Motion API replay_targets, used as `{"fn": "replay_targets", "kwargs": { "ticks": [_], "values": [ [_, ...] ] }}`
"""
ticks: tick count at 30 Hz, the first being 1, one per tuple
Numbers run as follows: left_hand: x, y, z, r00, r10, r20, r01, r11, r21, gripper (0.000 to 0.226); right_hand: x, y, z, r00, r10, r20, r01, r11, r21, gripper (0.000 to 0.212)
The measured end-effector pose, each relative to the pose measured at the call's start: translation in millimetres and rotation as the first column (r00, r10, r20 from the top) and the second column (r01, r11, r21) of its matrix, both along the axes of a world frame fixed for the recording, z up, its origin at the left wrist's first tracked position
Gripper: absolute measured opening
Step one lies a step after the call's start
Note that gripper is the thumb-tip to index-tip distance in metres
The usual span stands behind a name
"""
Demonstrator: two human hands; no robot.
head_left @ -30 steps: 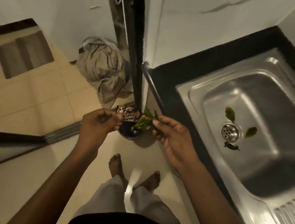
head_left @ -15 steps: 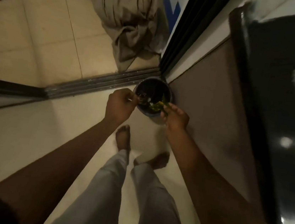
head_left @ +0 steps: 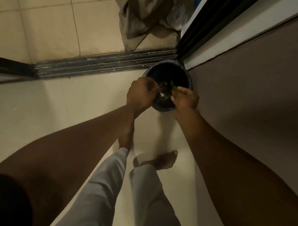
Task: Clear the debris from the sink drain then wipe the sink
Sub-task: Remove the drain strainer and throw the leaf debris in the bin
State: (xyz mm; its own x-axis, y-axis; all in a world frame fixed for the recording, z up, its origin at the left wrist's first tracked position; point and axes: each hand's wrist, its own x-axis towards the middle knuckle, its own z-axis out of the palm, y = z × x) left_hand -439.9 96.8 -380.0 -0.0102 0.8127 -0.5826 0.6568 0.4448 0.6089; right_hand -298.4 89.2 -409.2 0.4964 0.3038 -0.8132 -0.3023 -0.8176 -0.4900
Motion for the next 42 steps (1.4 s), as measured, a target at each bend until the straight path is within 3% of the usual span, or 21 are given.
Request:
{"fn": "replay_targets", "kwargs": {
  "ticks": [8, 13, 17, 23, 30, 37, 42],
  "values": [
    [-5, 3, -4, 0.99, -0.138, -0.043, 0.136, 0.989, -0.051, 0.035, 1, -2, -2, 0.983, 0.179, 0.038, -0.179, 0.984, 0.012, 0.04],
    [-9, -7, 48, 0.999, -0.05, 0.021, 0.05, 0.999, -0.007, 0.028, -6, -23, 57, 0.976, 0.176, 0.13, -0.19, 0.976, 0.106, 0.033],
    [-11, -15, 121, 0.991, -0.107, 0.079, 0.098, 0.99, 0.103, 0.025, -18, -41, 135, 0.96, 0.21, 0.186, -0.249, 0.943, 0.221, 0.03],
    [-11, -22, 238, 0.965, -0.215, 0.152, 0.167, 0.946, 0.279, 0.024, -18, -70, 262, 0.979, 0.104, 0.176, -0.169, 0.893, 0.417, 0.025],
    [7, -31, 350, 0.91, -0.358, 0.209, 0.247, 0.873, 0.42, 0.019, 11, -110, 394, 0.967, 0.019, 0.253, -0.151, 0.845, 0.513, 0.024],
    [55, -57, 424, 0.849, -0.485, 0.208, 0.333, 0.799, 0.501, 0.017, 56, -162, 470, 0.927, -0.113, 0.358, -0.129, 0.8, 0.586, 0.023],
    [108, -85, 455, 0.801, -0.53, 0.277, 0.351, 0.791, 0.501, 0.015, 96, -205, 488, 0.909, -0.231, 0.347, -0.054, 0.76, 0.648, 0.024]
  ]
}}
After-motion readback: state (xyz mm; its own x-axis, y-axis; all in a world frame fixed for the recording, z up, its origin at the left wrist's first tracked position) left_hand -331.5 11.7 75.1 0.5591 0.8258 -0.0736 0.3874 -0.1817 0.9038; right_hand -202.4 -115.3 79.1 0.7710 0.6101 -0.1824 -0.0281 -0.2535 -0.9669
